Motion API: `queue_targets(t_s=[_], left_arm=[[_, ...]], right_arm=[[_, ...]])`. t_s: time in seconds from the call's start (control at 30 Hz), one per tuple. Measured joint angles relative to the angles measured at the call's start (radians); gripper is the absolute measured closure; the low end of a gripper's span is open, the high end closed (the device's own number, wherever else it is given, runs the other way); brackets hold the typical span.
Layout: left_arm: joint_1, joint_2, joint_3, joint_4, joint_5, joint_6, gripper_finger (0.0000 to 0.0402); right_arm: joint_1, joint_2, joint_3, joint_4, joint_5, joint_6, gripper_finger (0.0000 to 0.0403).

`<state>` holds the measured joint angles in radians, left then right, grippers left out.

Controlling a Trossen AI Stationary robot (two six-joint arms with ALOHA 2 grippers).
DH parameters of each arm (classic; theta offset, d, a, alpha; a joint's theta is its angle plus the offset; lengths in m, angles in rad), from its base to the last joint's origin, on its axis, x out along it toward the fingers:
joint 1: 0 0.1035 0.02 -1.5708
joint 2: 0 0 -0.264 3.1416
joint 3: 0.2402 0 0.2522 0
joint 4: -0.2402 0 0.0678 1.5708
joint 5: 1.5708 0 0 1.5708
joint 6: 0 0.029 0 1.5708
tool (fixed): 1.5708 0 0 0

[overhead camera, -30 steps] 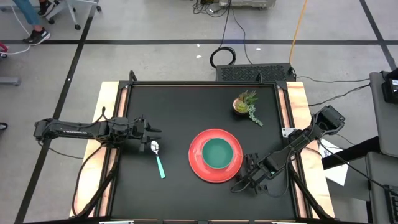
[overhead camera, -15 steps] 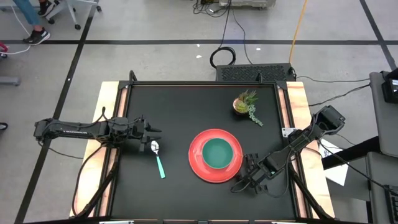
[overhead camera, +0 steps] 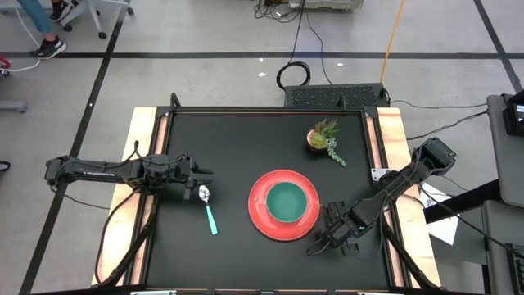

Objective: Set table place
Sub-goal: Put the blue fork on the orange plate to the right of the green bowl

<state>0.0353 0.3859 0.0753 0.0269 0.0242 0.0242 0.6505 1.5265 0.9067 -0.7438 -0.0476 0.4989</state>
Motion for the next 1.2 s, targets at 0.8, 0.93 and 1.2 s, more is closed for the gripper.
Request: queue_targets(t_s=[0.8, 0.93, 1.2], left_arm=[[0.000, 0.000, 0.000, 0.000, 0.000, -0.003, 0.0259], [0.000, 0.000, 0.000, 0.000, 0.000, 0.000, 0.0259], [0.000, 0.000, 0.000, 0.000, 0.000, 0.001, 0.0259]], right_arm=[[-0.011, -0.003, 0.027, 0.006, 0.022, 0.010, 0.0396], [-0.034, -0.004, 0.028, 0.003, 0.017, 0.036, 0.0396], [-0.076, -0.004, 0.115, -0.038, 0.017, -0.004, 0.0396]])
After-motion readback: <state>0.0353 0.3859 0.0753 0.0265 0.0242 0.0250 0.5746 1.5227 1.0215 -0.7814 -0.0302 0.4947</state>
